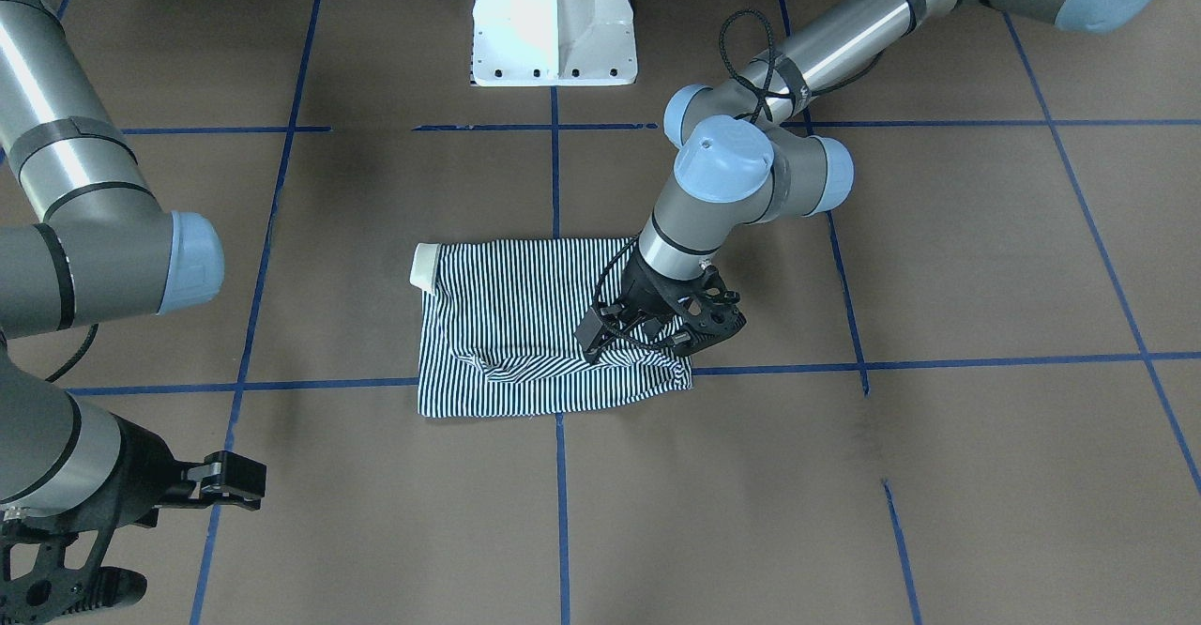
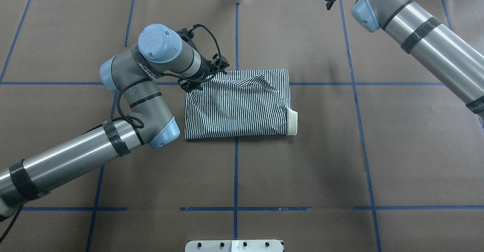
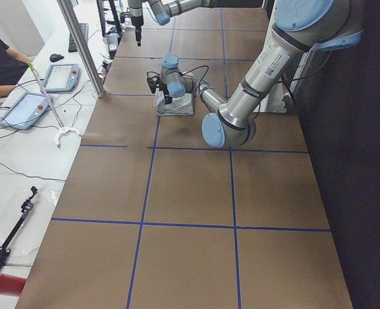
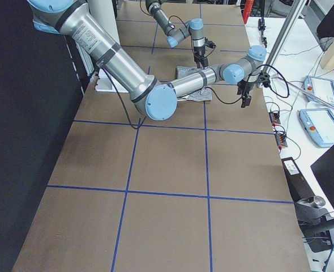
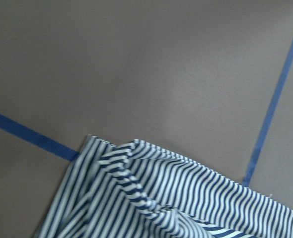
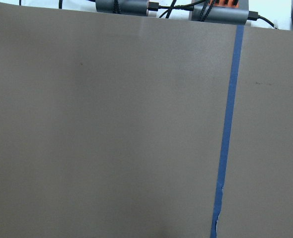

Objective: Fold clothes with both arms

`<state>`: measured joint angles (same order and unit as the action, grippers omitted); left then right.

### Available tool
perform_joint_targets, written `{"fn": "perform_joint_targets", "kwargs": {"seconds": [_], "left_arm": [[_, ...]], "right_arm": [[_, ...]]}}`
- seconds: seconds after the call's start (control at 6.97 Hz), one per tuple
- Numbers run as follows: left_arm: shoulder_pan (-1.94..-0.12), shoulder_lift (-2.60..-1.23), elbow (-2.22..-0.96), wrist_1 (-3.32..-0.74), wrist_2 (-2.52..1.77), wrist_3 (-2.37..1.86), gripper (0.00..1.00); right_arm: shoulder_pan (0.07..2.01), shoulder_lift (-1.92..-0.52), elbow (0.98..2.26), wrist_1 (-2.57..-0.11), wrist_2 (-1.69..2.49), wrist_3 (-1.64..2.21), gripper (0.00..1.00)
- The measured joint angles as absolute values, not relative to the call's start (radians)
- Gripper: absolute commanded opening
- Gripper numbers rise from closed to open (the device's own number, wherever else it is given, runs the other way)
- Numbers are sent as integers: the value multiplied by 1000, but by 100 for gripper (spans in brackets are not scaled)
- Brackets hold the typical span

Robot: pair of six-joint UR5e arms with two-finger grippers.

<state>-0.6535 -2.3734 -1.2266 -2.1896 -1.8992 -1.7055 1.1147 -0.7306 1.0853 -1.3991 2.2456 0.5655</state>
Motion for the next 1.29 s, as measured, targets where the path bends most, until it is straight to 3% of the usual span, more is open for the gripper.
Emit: {"fn": "perform_joint_targets", "kwargs": {"seconds": [0.72, 1.29], "left_arm": [[-700, -2423, -1056, -2331, -1834, -1602, 100], [-782, -2423, -1051, -2333, -1868, -1489, 100]], "right_arm": [[1123, -756, 1101, -1397, 2248, 549, 100], [1123, -798, 1150, -1405, 2254, 549, 100]]}}
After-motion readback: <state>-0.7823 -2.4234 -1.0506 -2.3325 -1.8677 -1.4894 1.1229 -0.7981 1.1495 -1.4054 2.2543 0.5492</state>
